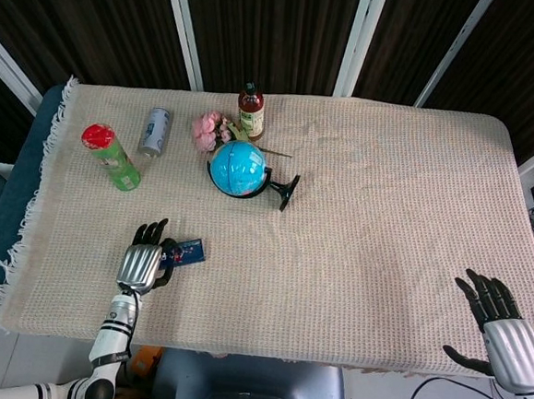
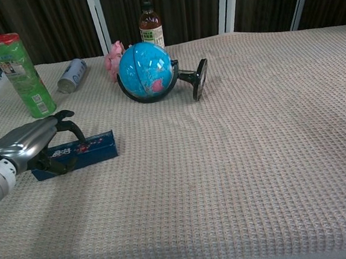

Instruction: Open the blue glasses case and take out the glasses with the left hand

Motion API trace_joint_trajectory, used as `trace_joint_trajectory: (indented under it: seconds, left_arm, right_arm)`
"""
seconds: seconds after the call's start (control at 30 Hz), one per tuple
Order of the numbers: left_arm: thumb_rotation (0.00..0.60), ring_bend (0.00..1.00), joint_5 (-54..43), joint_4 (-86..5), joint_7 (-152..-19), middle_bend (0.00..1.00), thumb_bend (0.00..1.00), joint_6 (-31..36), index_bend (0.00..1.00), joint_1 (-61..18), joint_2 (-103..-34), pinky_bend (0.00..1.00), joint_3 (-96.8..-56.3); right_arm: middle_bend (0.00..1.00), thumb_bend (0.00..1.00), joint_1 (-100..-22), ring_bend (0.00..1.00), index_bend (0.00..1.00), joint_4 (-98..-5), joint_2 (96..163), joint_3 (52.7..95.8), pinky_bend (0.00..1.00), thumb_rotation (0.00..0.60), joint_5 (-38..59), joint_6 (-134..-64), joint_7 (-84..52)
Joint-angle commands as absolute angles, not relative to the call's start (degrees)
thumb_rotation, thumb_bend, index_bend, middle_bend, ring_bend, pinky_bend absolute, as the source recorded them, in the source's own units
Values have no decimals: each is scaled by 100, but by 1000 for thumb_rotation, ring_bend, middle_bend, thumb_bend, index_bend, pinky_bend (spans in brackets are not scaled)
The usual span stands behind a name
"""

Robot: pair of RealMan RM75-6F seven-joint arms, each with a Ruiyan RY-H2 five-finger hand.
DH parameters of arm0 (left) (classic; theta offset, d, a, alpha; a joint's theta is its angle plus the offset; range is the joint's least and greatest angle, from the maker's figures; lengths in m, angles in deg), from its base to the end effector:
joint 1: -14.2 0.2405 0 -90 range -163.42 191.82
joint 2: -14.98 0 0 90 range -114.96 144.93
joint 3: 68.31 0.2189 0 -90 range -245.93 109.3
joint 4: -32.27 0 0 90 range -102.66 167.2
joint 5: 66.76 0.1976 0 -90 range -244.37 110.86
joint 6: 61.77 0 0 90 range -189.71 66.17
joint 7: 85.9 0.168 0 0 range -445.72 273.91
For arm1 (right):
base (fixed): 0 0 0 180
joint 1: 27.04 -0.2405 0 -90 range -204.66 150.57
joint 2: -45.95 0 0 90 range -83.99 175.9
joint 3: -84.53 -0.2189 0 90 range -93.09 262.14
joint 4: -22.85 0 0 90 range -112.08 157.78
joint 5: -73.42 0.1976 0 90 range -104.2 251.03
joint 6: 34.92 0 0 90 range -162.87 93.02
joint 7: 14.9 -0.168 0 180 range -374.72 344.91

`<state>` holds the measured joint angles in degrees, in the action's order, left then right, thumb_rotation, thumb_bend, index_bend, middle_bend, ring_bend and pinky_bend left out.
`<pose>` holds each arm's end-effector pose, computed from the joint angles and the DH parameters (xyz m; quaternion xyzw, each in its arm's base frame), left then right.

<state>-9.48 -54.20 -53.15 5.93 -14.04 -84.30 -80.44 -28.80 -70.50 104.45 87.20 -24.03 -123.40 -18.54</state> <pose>-0.1597 0.2919 -0.0305 -0.6454 -0.4612 -0.3361 0.5077 -0.2618 -0.1651 0.1600 0.6505 -0.3725 0.3895 0.5351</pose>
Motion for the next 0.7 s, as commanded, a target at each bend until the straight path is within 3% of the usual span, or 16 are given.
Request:
trace_joint_trajectory:
  seconds: [0.03,0.47,0.7]
  left_arm:
    - [600,0,-968,-5437,-5311,0,407,593,393,-1423,-8409,0,-8032]
    - [600,0,-994,-5438,-5411,7,450,663,444,-1476,-8391,0,-8056]
    - [600,0,-1059,-5102,-5663,17,445,554,450,-1718,-8374,0,-8435]
  right_arm:
    - [0,176,-2879,0,0,-7049,10447,8719,0,600,-2403,-12340,-1852]
    - [0,176,-2880,0,0,-7051,10443,8722,0,600,-2409,-12338,-1850]
    - [0,176,-2887,0,0,-7057,10413,8702,0,600,-2352,-12320,-1911]
